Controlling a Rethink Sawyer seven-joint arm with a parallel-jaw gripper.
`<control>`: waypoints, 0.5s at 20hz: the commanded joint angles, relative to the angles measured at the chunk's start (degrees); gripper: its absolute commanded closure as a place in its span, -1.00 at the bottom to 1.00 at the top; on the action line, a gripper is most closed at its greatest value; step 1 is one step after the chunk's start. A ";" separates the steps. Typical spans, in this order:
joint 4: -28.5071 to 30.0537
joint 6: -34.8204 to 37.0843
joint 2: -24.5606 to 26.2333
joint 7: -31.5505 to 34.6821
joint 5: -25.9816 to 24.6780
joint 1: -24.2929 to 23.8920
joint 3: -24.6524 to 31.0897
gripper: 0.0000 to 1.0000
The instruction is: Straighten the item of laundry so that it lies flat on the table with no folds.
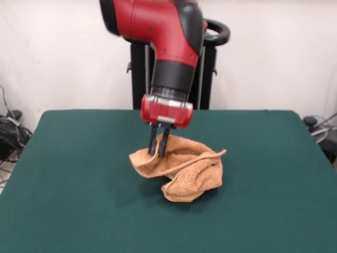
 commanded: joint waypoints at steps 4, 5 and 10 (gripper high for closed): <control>12.53 19.12 -19.68 10.57 2.38 1.24 -0.34 1.00; 13.22 20.23 -21.27 10.38 2.50 1.71 -1.37 1.00; 15.32 24.99 -27.60 9.59 2.05 3.26 -5.41 1.00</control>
